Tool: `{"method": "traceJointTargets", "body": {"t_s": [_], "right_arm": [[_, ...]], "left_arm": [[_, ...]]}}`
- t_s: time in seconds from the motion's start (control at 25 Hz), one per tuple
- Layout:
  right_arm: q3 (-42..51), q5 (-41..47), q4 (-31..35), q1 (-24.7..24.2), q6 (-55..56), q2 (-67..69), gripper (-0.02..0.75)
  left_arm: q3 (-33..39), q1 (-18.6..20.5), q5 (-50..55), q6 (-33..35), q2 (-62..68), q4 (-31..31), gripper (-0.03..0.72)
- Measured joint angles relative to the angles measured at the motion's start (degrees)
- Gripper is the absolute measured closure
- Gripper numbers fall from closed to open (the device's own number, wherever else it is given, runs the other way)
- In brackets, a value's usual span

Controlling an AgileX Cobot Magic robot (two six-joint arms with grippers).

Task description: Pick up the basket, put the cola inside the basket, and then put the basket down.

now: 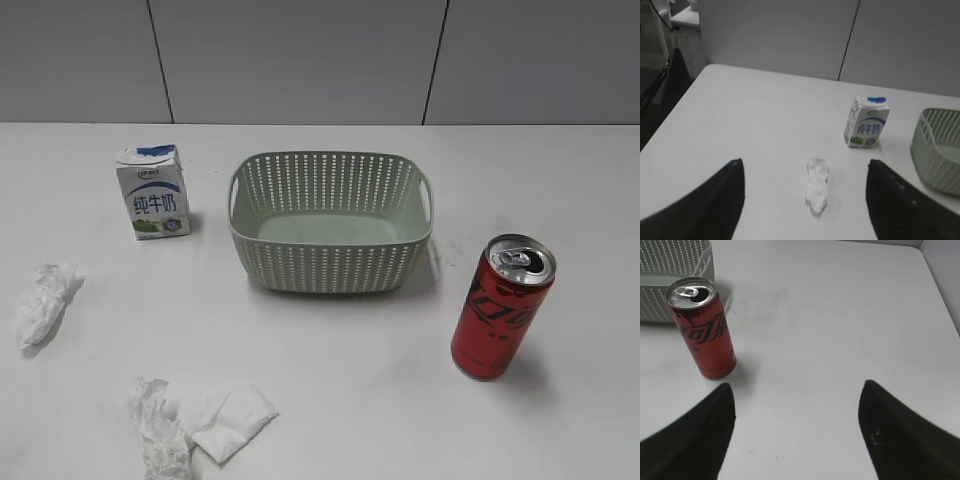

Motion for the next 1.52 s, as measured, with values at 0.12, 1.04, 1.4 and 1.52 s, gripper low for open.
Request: {"method": "traceJointTargets", "body": {"t_s": [0.12,1.04,1.4,1.52], "right_arm": [[0.00,0.00,0.00,0.00,0.00,0.00,0.154],[0.00,0.00,0.00,0.00,0.00,0.00,0.154],[0.00,0.00,0.00,0.00,0.00,0.00,0.155],[0.00,0.00,0.00,0.00,0.00,0.00,0.155]], "left_arm": [[-0.38,0.00,-5.04,0.00,2.67,0.00,0.116],[-30.36,-7.49,-6.53,6.40,62.58,-6.75,0.116],[-45.49,-13.52,0.58,6.47,85.33,-9.26,0.120],[-51.62,-15.85,4.55,6.35,93.34,-9.51,0.125]]}}
